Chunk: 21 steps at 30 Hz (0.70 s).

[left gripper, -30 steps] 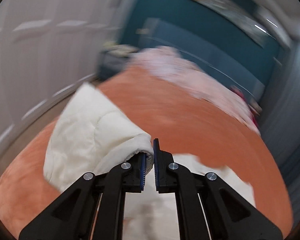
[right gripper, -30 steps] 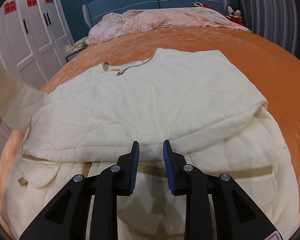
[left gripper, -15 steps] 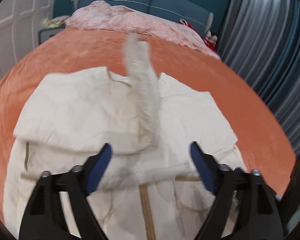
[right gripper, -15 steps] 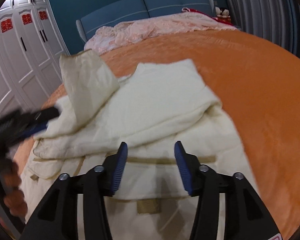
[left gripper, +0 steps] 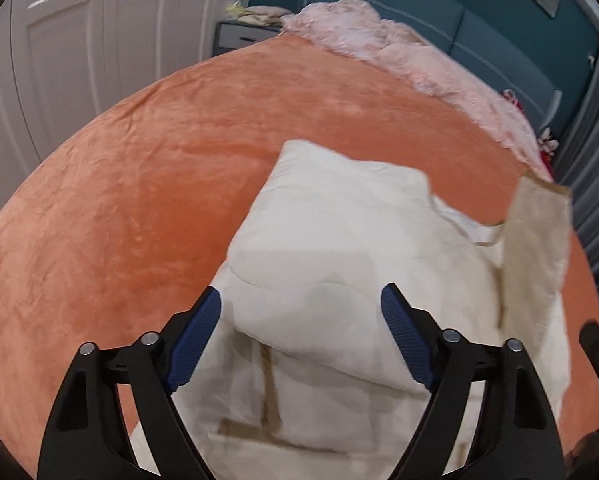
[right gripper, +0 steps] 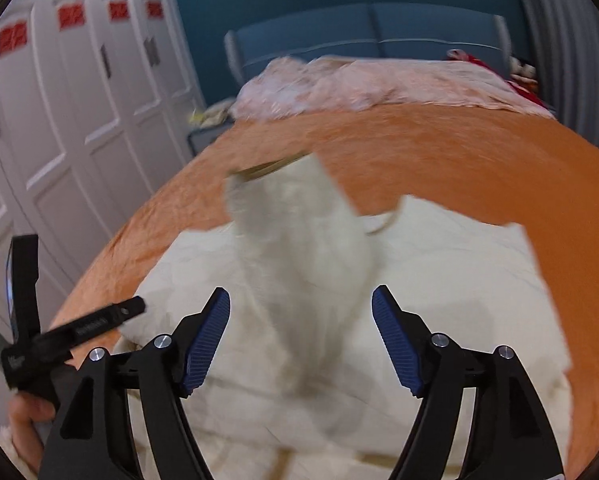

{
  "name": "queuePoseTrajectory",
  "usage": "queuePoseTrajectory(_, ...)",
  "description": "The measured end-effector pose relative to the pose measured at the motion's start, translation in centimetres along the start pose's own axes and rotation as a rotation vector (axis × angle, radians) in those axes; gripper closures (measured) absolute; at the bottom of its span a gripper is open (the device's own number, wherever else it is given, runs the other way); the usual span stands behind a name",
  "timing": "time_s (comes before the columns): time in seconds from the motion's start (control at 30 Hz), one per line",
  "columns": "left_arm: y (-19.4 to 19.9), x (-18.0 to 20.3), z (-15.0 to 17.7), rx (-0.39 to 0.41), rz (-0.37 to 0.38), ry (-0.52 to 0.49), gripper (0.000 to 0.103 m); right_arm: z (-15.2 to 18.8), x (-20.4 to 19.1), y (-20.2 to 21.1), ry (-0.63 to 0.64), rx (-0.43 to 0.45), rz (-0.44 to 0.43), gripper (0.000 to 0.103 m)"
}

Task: Fold large clothes

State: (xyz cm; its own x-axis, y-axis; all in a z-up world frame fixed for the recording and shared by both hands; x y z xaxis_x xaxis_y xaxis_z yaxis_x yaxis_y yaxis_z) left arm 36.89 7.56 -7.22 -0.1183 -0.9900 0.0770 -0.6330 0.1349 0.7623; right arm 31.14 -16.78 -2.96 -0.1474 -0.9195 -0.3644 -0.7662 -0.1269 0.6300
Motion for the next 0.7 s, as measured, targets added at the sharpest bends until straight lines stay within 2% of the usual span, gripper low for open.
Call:
queuePoseTrajectory(0.1, -1.5, -0.1, 0.6, -0.030, -0.032, -0.001, 0.026, 0.8, -1.8, -3.7, 0.089, -0.050, 0.084, 0.036)
queuePoseTrajectory(0.17, -1.8, -0.2, 1.2, -0.029, -0.051, -0.005, 0.026, 0.9, -1.0, -4.1, 0.092, -0.023, 0.153, 0.037)
queuePoseTrajectory(0.27, -2.2, -0.8, 1.7, -0.039, -0.042, 0.005, 0.026, 0.3, 3.6, -1.0, -0.054, 0.045, 0.179, 0.037)
queuePoseTrajectory(0.43, -1.7, -1.6, 2.3, -0.039, -0.016, 0.033, 0.026, 1.0, 12.4, 4.0, -0.269, 0.054, 0.216, 0.032)
queuePoseTrajectory(0.57, -0.8, -1.9, 2.0, -0.032, 0.070, 0.121, 0.026, 0.4, 14.8, 3.9, -0.324, 0.008, 0.166, 0.030)
queuePoseTrajectory(0.7, -1.4, -2.3, 1.9, -0.081, 0.179, 0.237, 0.026, -0.3, 16.6, 2.9, -0.404, -0.003, 0.155, 0.030)
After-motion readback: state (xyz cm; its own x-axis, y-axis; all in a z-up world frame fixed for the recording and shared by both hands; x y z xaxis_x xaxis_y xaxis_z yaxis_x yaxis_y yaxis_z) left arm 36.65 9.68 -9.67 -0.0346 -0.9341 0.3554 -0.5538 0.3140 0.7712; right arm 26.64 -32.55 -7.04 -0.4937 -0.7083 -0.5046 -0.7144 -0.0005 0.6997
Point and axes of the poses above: each gripper's, at about its wrist camera, not at the fingertips, and y roughly against the way its jaws point, x to its right, z to its underside, the point moved 2 cm from there along -y, roughly the way its jaws point, and after that the axes turned 15 degrees about -y, right-handed, at the moved point
